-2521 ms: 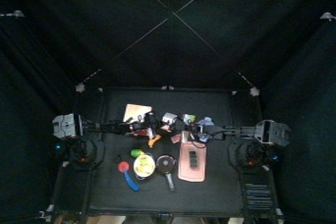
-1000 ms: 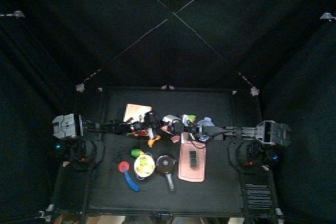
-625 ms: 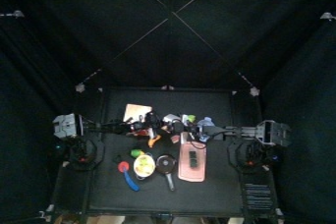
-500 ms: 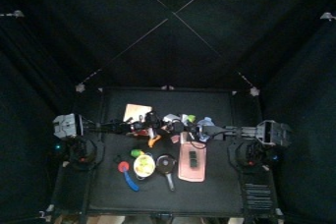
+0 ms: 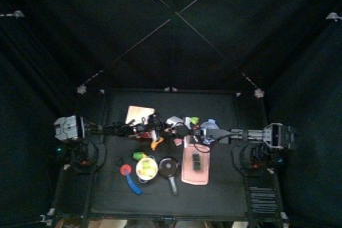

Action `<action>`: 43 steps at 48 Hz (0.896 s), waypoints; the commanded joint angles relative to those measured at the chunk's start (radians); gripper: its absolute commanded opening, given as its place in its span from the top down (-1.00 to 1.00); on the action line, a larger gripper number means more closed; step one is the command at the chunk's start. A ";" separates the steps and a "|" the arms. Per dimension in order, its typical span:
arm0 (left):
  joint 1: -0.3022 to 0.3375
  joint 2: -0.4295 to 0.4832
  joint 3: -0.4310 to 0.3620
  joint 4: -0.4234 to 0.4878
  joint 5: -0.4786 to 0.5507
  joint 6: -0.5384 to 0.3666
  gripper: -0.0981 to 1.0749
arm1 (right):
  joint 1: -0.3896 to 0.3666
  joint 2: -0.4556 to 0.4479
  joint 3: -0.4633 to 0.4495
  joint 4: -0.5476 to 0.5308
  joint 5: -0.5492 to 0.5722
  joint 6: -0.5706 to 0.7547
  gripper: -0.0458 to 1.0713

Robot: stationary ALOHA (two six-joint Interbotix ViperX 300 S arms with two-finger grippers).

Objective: Pull out pairing knife

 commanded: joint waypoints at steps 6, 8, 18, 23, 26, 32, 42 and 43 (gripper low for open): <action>0.005 -0.003 -0.018 -0.002 -0.002 0.002 0.63 | 0.008 -0.038 -0.035 -0.006 -0.029 0.002 0.19; 0.006 -0.003 -0.018 -0.002 -0.002 0.002 0.63 | 0.008 -0.038 -0.038 -0.009 -0.032 0.002 0.19; 0.006 -0.005 -0.018 -0.002 -0.002 0.002 0.63 | 0.015 -0.038 -0.044 -0.017 -0.037 0.002 0.19; 0.006 -0.006 -0.018 -0.002 -0.002 0.003 0.63 | 0.026 -0.041 -0.044 -0.017 -0.037 0.002 0.19; 0.006 -0.009 -0.017 -0.002 -0.002 0.003 0.63 | 0.035 -0.046 -0.046 -0.020 -0.037 0.002 0.19; 0.003 -0.028 -0.012 0.000 -0.002 0.003 0.63 | 0.058 -0.066 -0.044 -0.026 -0.038 0.000 0.19; 0.002 -0.095 0.017 -0.003 -0.002 0.003 0.63 | 0.067 -0.112 -0.017 -0.025 -0.037 0.003 0.19; 0.002 -0.103 0.021 -0.002 -0.002 0.003 0.63 | 0.067 -0.117 -0.015 -0.025 -0.038 0.003 0.19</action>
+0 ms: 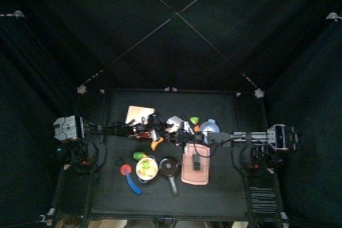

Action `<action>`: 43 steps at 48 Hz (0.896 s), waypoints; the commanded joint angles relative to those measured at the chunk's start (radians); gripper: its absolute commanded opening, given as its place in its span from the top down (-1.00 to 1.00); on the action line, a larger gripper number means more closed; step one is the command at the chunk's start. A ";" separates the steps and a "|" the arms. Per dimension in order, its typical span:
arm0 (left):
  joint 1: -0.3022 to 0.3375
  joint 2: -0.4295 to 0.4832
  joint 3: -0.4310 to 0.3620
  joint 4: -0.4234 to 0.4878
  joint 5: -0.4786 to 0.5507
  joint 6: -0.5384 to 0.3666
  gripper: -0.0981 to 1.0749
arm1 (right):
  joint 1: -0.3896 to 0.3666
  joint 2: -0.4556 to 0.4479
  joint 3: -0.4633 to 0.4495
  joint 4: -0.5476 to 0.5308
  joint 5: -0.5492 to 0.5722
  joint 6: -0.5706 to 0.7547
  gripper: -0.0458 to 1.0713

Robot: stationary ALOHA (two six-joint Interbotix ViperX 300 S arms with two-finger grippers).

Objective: Pull out pairing knife

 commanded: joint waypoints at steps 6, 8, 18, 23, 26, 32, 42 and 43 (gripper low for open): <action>0.002 -0.087 0.026 0.000 -0.005 0.002 0.63 | 0.002 -0.071 0.017 0.006 -0.014 0.002 0.19; 0.002 -0.095 0.032 0.000 -0.005 0.002 0.63 | 0.002 -0.074 0.021 0.006 -0.017 0.002 0.19; 0.002 -0.098 0.038 0.002 -0.005 0.002 0.63 | -0.002 -0.080 0.041 0.002 -0.028 0.002 0.19; 0.002 -0.098 0.038 0.002 -0.005 0.002 0.63 | -0.003 -0.083 0.049 0.005 -0.026 0.002 0.19; 0.002 -0.100 0.040 0.003 -0.005 0.003 0.63 | -0.003 -0.086 0.054 0.005 -0.028 0.002 0.19; 0.002 -0.103 0.051 0.000 -0.005 0.000 0.63 | -0.008 -0.097 0.072 0.008 -0.028 0.003 0.19; -0.005 -0.144 0.097 0.000 -0.005 -0.002 0.63 | -0.026 -0.150 0.098 0.038 -0.026 0.005 0.19; -0.008 -0.150 0.101 0.000 -0.005 -0.002 0.63 | -0.028 -0.156 0.103 0.043 -0.028 0.005 0.19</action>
